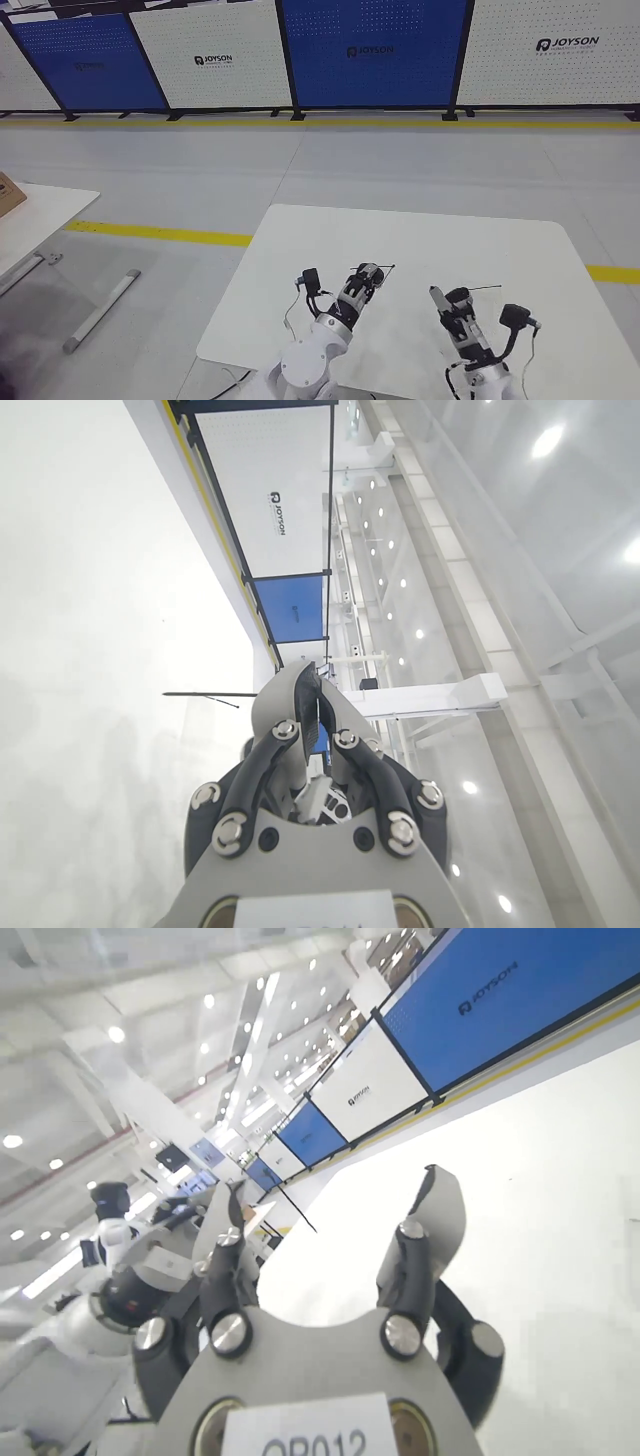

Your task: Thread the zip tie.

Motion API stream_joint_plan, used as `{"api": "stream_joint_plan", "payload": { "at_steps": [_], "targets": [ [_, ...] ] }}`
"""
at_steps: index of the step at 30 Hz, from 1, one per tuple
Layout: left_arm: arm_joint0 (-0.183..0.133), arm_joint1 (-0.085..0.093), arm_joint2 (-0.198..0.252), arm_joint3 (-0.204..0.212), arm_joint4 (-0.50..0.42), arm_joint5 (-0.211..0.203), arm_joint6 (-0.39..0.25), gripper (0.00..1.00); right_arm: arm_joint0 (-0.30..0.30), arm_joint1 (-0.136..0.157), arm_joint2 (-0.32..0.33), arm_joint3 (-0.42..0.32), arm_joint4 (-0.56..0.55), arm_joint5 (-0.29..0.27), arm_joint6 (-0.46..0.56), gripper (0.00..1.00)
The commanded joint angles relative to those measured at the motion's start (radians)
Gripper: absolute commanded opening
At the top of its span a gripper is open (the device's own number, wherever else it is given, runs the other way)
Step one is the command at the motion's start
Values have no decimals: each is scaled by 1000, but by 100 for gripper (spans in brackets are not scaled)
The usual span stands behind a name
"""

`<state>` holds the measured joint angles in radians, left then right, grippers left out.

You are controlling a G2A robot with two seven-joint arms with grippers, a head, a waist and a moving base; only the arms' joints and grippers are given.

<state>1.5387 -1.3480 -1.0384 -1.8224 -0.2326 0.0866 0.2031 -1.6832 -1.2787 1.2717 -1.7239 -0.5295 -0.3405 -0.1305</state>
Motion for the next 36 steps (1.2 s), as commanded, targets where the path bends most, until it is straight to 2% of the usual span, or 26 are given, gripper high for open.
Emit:
{"api": "stream_joint_plan", "payload": {
  "at_steps": [1, 3, 4, 6, 17, 20, 24, 26, 28, 29, 31, 36],
  "targets": [
    [-12, -4, -1, 26, -23, 0, 14, 0, -38, 11, 28, -36, 50, 1, -51, 100],
    [-22, -7, -4, 46, -35, -2, 32, 0, -68, 20, 51, -69, 120, 1, -104, 100],
    [-28, -9, -8, 62, -37, 0, 61, 0, -86, 28, 66, -83, 172, 1, -111, 100],
    [-37, -12, -2, 81, 6, -2, 107, 0, -94, 35, 77, -87, 197, 1, -87, 100],
    [-37, -12, -2, 81, 6, -2, 107, 0, -94, 35, 77, -87, 197, 1, -87, 100],
    [-34, -10, -14, 95, 31, -8, 104, 0, -87, 34, 83, -82, 221, 14, -74, 100],
    [-10, 3, -58, 99, 79, -9, 51, 0, -106, 36, 147, -78, 326, 1, -67, 100],
    [5, 15, -87, 101, 129, -6, -16, 0, -122, 39, 182, -80, 357, 1, -64, 100],
    [23, 28, -114, 105, 161, -9, -115, 0, -136, 40, 206, -82, 377, 1, -60, 100],
    [30, 33, -127, 104, 173, -10, -140, 0, -142, 40, 213, -83, 377, 2, -55, 100],
    [39, 36, -140, 96, 173, -29, -154, 0, -142, 40, 213, -83, 377, 2, -55, 100],
    [39, 36, -140, 96, 173, -29, -154, 0, -142, 40, 213, -83, 377, 2, -55, 100]
  ]
}}
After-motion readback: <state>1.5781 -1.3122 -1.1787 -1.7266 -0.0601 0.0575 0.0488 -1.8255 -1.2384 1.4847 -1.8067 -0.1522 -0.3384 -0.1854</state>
